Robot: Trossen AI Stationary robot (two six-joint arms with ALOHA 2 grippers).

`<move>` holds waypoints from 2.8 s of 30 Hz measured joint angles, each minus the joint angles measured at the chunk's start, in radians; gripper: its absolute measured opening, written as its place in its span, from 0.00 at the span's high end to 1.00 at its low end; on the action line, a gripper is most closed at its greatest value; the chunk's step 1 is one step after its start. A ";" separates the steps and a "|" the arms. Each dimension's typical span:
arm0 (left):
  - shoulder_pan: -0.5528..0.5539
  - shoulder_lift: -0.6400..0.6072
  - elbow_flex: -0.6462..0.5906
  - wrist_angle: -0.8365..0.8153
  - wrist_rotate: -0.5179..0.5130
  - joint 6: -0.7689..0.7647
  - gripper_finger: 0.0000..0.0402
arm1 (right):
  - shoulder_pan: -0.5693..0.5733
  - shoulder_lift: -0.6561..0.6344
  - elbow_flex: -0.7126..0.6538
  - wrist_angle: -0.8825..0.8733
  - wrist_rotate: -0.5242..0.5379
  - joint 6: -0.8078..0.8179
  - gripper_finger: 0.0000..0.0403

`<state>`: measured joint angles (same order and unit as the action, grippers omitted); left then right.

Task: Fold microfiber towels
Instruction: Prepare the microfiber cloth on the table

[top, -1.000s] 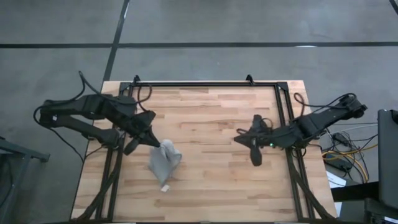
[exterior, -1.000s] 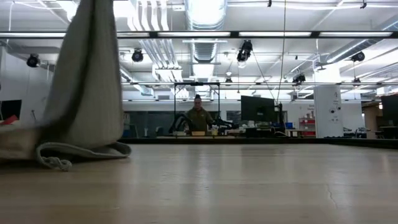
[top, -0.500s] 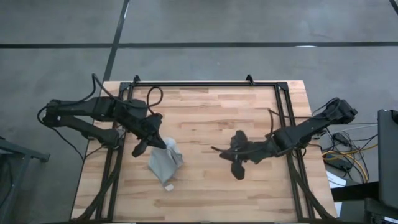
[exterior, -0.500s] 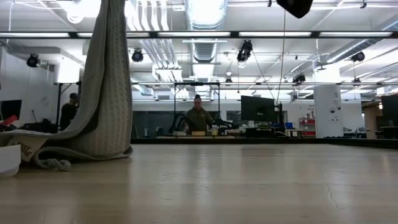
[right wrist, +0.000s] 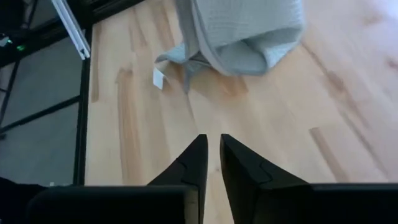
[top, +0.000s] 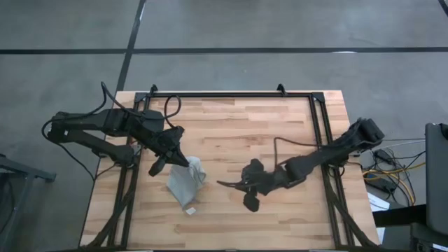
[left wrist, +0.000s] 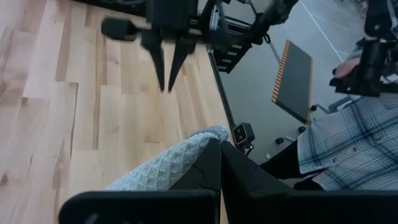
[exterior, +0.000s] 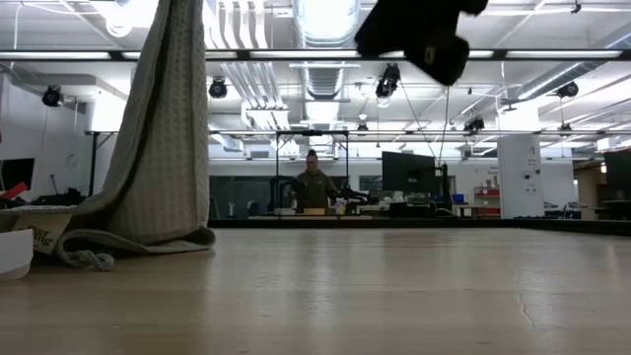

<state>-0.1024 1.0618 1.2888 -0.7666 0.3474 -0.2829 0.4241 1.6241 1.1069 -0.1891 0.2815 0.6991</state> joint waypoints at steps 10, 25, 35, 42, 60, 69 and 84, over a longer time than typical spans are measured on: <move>0.000 0.000 0.003 0.005 0.000 0.000 1.00 | -0.016 0.155 -0.001 0.200 -0.002 -0.080 0.93; 0.000 0.011 0.018 0.096 0.010 0.028 1.00 | -0.032 0.161 0.088 0.197 0.014 -0.209 0.93; 0.000 0.016 0.018 0.155 0.030 0.042 1.00 | -0.031 0.107 0.113 0.122 0.108 -0.312 0.93; 0.000 0.029 0.039 0.184 0.031 0.057 1.00 | -0.029 0.068 0.113 0.095 0.130 -0.343 0.93; 0.000 0.052 0.048 0.184 0.033 0.076 1.00 | -0.036 0.078 0.113 0.096 0.145 -0.385 0.93; 0.000 0.061 0.048 0.184 0.034 0.076 1.00 | -0.036 0.078 0.112 0.097 0.141 -0.385 0.93; 0.000 0.061 0.048 0.184 0.034 0.074 1.00 | -0.044 0.079 0.113 0.094 0.135 -0.384 0.90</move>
<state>-0.1020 1.1225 1.3373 -0.5827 0.3809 -0.2089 0.3805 1.7031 1.2194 -0.0948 0.4161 0.3150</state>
